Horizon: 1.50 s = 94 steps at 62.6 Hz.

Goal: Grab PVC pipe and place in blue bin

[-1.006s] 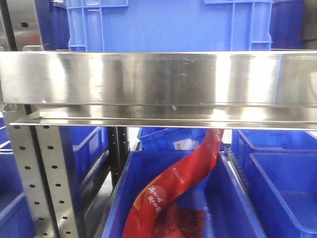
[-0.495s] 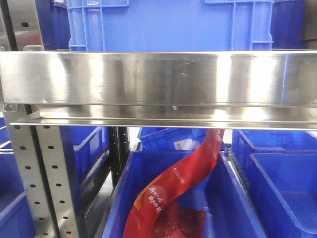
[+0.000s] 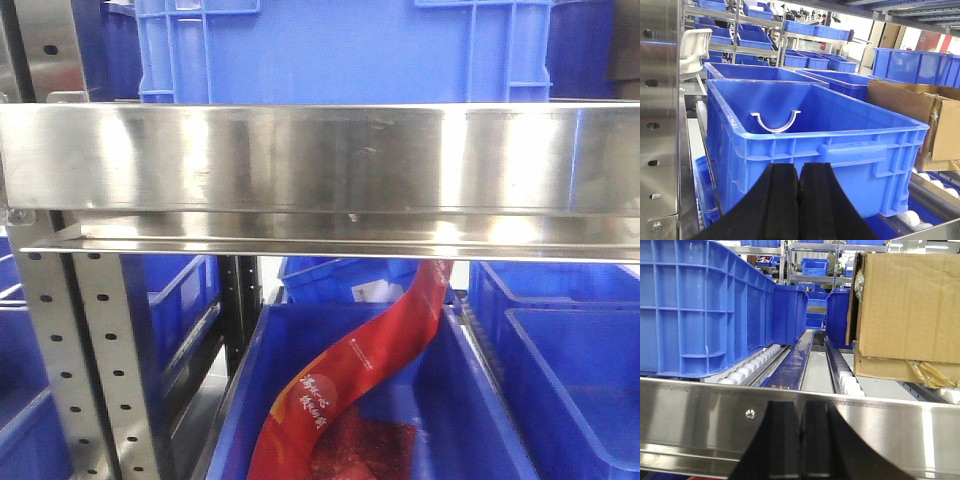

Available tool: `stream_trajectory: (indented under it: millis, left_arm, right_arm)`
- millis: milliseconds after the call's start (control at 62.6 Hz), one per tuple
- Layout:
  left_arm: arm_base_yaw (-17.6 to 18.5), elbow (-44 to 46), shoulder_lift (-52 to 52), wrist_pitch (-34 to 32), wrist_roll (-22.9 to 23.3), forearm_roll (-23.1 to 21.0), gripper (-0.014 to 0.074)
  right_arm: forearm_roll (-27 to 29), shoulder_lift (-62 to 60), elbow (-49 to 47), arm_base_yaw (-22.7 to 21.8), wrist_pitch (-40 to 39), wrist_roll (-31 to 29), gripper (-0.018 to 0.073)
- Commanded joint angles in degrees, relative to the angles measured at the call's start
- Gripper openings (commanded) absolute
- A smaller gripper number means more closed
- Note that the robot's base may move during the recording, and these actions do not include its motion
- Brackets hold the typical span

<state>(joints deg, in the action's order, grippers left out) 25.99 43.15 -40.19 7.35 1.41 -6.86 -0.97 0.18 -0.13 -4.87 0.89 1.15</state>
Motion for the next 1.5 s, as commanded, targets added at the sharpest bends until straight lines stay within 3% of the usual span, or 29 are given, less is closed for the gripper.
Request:
stream_trajectory:
  millis: [0,623,846,1198,1485]
  left_arm:
    - [-0.17,0.04,0.32,-0.93,0.28,0.1,-0.0111]
    - [-0.35,-0.69,0.57,-0.95,0.28,1.39,-0.0111]
    - [-6.13,-11.43,5.43,-2.91,0.28,3.3,-0.0111]
    - [-15.22,-34.95,24.28,-7.35,0.28,3.59,-0.0111]
    - [-19.23,-43.15,37.19,-8.7,0.28,3.59,-0.0111]
  right_arm:
    - [-0.21,-0.18,0.13,-0.06,-1.51,0.0,-0.0168]
    - [-0.21,-0.18,0.13,-0.06,-1.51,0.0,-0.0168]
    - [-0.21,-0.18,0.13,-0.06,-1.51,0.0,-0.0168]
    - [-0.21,-0.18,0.13,-0.06,-1.51,0.0,-0.0168]
    - [-0.21,-0.18,0.13,-0.06,-1.51,0.0,-0.0168]
